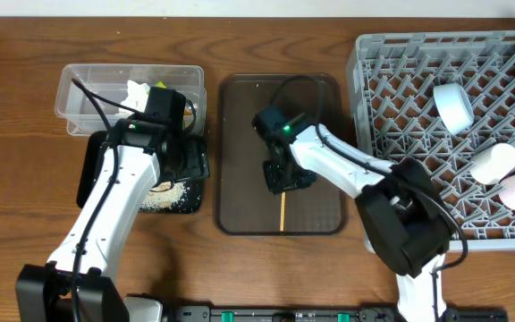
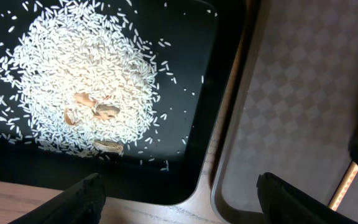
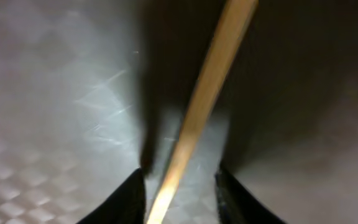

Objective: Sort waste into correct bins and load items into the dishwasher rack
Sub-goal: 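Close the right gripper on the chopsticks and lift them, then carry the chopsticks with the right gripper and drop them into the rack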

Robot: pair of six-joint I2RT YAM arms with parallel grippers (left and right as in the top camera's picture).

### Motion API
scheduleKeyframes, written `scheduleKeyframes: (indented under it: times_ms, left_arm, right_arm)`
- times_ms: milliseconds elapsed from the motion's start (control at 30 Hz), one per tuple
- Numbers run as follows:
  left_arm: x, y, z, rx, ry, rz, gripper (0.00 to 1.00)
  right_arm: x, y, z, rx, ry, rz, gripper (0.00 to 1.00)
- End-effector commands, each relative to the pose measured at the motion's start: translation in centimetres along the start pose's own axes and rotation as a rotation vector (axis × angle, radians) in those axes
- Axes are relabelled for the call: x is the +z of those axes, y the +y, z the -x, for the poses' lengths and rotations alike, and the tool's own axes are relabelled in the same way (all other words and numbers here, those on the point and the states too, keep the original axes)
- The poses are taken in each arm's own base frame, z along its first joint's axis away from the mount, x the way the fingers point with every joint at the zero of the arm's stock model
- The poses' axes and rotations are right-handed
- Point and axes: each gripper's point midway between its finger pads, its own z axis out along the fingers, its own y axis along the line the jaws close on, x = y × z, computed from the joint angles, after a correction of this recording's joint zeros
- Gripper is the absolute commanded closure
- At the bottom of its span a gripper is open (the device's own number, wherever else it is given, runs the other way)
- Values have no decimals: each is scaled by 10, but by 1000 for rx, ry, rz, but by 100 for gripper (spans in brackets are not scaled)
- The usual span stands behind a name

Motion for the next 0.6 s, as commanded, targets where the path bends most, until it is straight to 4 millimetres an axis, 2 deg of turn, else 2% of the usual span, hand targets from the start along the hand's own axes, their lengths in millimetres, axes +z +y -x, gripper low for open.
scheduleKeyframes:
  times_ms: [0,133,267,367,467,567]
  left_arm:
    - [-4,2,3,-9,-16,7,19]
    - [-4,2,3,-9,-16,7,19]
    - [-4,2,3,-9,-16,7,19]
    - [-4,2,3,-9,-16,8,19]
    - [-4,2,3,-9,-16,8,19]
    - [-4,2,3,-9,-16,7,19]
  right_arm:
    - [15,-7,-3,35,25,-41,75]
    - [13,-7,-3,37,24,-40,99]
    - [-6,-13,9,59,-17,-19,99]
    - [-42,-24,27,57,-85,11,99]
    - [-94,-44,44,46,-186,43,99]
    - [-142,-70,53,24,-291,56,99]
